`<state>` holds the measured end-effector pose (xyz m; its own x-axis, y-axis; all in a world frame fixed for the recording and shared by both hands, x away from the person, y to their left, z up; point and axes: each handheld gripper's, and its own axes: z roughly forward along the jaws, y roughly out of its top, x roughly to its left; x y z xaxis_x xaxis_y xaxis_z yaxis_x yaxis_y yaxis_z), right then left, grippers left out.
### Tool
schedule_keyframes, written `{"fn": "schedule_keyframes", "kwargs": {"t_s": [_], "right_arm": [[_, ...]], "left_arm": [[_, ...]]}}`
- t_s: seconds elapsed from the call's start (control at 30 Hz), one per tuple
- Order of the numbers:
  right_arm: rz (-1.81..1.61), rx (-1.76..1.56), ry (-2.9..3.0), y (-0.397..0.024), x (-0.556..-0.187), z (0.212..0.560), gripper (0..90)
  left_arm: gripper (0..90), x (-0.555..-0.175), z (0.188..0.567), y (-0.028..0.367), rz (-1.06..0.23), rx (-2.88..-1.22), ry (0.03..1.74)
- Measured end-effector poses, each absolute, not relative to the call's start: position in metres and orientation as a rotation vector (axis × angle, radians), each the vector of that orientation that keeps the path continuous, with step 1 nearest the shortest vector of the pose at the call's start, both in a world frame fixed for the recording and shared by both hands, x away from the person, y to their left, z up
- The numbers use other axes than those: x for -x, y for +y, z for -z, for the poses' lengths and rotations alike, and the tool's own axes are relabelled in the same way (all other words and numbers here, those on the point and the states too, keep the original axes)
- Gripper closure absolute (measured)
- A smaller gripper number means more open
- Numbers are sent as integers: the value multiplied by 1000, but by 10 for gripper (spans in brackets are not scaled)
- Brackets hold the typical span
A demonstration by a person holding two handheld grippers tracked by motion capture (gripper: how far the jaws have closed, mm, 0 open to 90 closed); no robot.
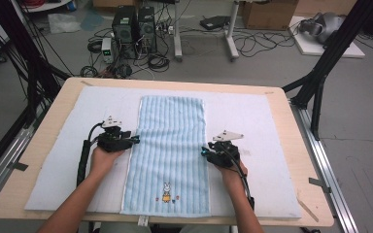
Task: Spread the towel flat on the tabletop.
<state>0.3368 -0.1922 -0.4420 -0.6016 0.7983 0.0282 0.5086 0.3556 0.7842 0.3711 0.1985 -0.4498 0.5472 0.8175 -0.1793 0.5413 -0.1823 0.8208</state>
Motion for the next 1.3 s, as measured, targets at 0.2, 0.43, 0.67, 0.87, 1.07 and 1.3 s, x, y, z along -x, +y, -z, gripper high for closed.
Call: {"fn": "schedule_keyframes", "kwargs": {"t_s": [0.2,0.43,0.67,0.87,1.07,1.3], "right_arm": [[-1159,-1132,2260,-199,-315,439,611],[-1176,-1139,2260,-202,-281,442,602],[-1198,-1113,2270,-202,-243,439,604],[-1231,-1047,2323,-198,-221,438,617],[-1232,-963,2418,-182,-207,442,627],[-1173,-950,2469,-173,-205,450,726]], "left_arm": [[475,-347,449,206,-376,-1849,1029],[491,-307,448,214,-355,-1839,966],[577,-263,448,210,-318,-1860,904],[645,-237,446,204,-286,-1881,843],[637,-219,450,195,-250,-1924,806],[644,-213,457,185,-289,-2009,794]]}}
